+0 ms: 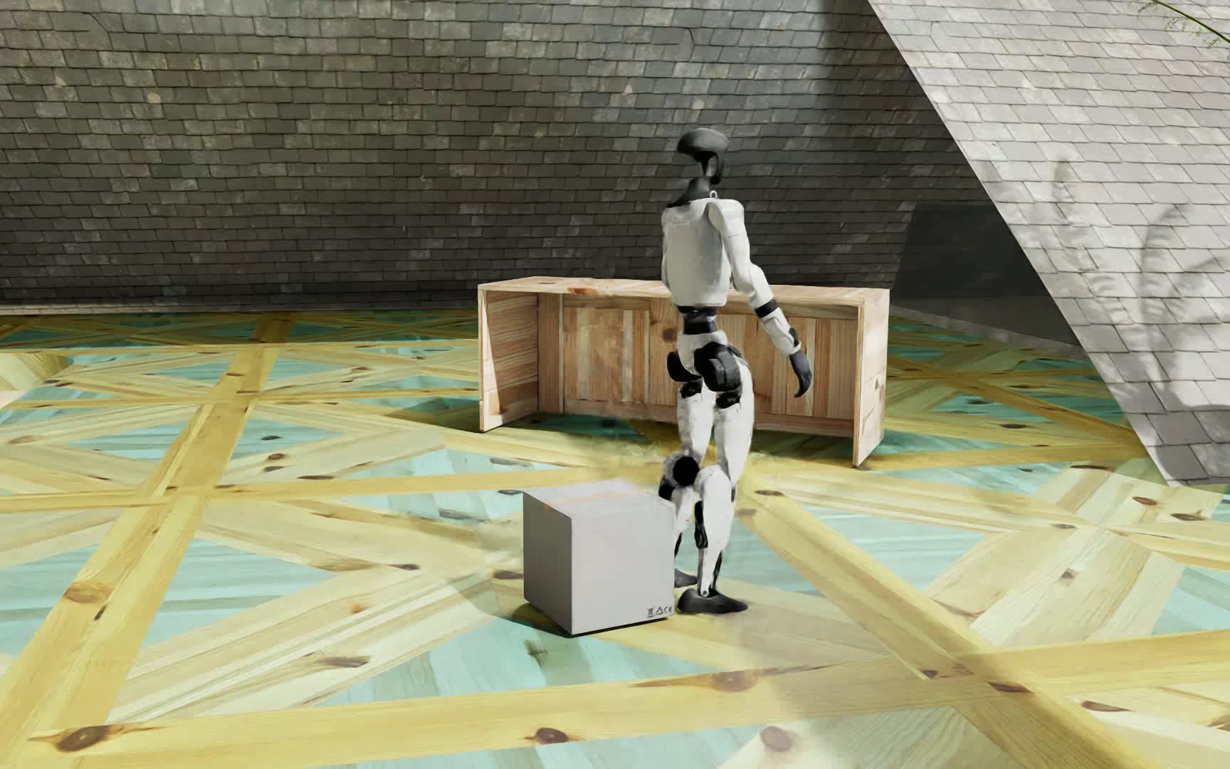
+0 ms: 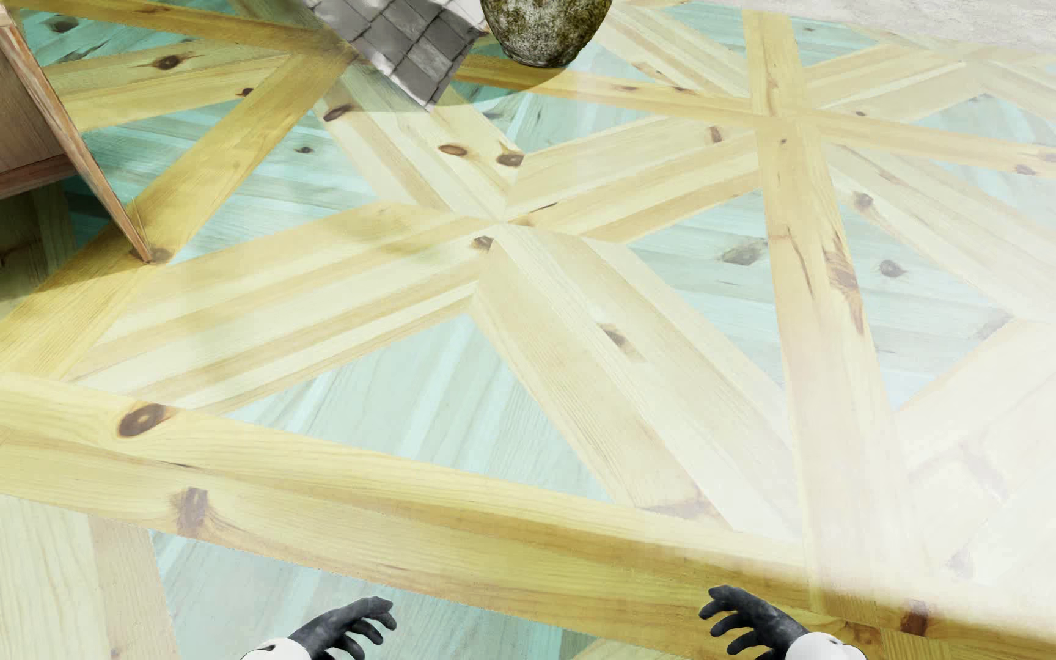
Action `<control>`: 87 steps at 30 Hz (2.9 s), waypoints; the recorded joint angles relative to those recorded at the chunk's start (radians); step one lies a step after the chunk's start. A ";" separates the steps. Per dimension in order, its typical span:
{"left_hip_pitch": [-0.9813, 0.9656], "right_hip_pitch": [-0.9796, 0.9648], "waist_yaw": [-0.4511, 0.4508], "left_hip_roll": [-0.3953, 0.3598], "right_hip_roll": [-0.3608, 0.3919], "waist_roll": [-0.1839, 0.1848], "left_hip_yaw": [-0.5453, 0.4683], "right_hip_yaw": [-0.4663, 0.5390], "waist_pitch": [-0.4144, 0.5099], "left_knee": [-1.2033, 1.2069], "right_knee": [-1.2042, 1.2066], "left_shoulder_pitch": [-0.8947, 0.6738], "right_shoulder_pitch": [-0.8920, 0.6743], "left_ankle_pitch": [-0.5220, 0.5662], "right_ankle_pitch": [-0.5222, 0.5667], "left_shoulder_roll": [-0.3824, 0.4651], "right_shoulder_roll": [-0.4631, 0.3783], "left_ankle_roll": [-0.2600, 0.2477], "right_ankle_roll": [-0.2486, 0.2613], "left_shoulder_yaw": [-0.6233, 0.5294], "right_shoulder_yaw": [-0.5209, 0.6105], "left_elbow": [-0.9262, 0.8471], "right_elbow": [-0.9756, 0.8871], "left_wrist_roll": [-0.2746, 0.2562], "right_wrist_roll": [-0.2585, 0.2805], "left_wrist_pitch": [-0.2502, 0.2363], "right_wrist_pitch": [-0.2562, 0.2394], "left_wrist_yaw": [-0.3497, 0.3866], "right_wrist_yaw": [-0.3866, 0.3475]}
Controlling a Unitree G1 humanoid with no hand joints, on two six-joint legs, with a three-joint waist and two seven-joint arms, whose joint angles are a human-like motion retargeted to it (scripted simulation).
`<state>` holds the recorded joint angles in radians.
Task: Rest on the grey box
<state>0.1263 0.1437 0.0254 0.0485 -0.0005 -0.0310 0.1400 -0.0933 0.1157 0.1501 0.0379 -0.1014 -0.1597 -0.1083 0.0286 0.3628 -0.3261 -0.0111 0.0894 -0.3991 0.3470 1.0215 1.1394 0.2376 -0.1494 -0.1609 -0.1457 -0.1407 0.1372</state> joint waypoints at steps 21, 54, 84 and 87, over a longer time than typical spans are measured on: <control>0.060 0.088 0.010 0.005 -0.001 -0.001 -0.018 0.003 -0.106 0.001 -0.039 0.094 0.124 -0.032 -0.031 -0.021 0.066 0.006 -0.004 0.036 -0.063 0.050 0.052 -0.002 0.007 0.026 0.018 -0.013 0.011; -1.537 -1.614 -0.007 0.118 -0.156 0.015 -0.377 0.242 0.772 1.732 1.817 -0.838 -0.680 -0.347 -0.365 0.662 -0.715 -0.168 0.172 -0.672 0.452 -1.172 -1.377 -0.052 0.236 -0.104 -0.224 0.571 -0.420; -1.087 -1.218 -0.032 0.127 -0.112 -0.011 -0.337 0.220 0.450 1.808 1.917 -0.077 -0.041 -0.229 -0.233 0.099 -0.033 -0.117 0.045 0.057 -0.081 -0.061 -0.170 -0.210 0.122 0.168 0.068 0.147 -0.157; -1.076 -1.204 -0.035 0.136 -0.107 -0.014 -0.332 0.214 0.439 1.807 1.913 -0.003 0.018 -0.230 -0.232 0.087 0.004 -0.116 0.042 0.061 -0.074 0.093 0.032 -0.038 -0.028 0.134 0.062 -0.020 -0.038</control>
<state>-0.9497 -1.0606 -0.0096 0.1841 -0.1071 -0.0447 -0.1923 0.1204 0.5544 1.9572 1.9508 -0.1046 -0.1413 -0.3381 -0.2037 0.4502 -0.3223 -0.1276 0.1316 -0.3384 0.2729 1.1144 1.1711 0.1997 -0.1774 -0.0272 -0.0836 -0.1609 0.0989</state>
